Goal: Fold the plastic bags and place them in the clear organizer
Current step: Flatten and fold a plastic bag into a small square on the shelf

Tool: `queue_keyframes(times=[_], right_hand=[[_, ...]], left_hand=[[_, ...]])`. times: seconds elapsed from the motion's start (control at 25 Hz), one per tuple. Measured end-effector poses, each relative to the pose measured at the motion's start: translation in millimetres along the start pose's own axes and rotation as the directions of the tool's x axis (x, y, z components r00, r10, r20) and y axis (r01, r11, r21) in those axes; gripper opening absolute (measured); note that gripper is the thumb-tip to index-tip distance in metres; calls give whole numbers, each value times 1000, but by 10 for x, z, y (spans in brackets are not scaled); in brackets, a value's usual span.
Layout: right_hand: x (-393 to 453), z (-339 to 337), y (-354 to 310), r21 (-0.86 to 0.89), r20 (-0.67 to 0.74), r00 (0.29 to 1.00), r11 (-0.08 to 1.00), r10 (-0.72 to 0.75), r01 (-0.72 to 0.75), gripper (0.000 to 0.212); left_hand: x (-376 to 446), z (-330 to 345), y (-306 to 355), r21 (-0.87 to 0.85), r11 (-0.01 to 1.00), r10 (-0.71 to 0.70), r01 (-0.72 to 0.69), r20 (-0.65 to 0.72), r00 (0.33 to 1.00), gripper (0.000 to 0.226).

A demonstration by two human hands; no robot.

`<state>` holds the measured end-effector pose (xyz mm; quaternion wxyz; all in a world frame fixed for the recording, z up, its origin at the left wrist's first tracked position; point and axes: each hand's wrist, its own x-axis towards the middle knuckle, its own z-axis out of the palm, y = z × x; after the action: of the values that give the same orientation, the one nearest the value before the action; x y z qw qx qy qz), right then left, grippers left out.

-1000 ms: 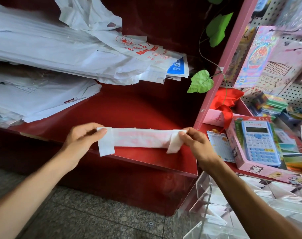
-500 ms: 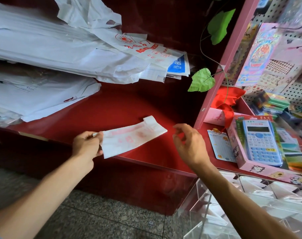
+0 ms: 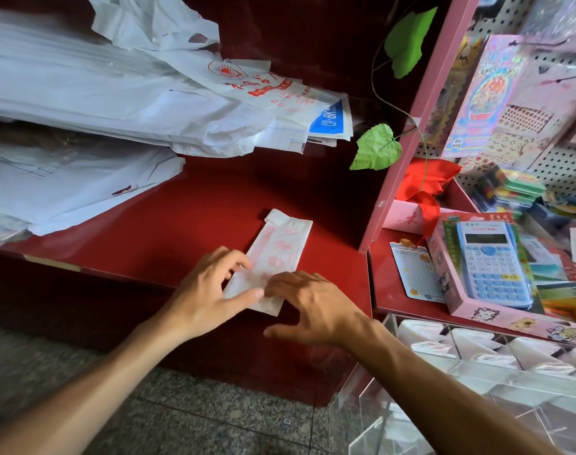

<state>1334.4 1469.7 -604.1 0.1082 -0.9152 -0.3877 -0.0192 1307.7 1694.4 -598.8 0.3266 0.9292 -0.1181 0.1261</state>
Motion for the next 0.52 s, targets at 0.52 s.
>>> queue_keyframes(times=[0.52], right_hand=[[-139, 223, 197, -354, -279, 954, 935, -108, 2, 56]], left_hand=[[-14, 184, -300, 290, 922, 227, -257, 133, 965, 60]])
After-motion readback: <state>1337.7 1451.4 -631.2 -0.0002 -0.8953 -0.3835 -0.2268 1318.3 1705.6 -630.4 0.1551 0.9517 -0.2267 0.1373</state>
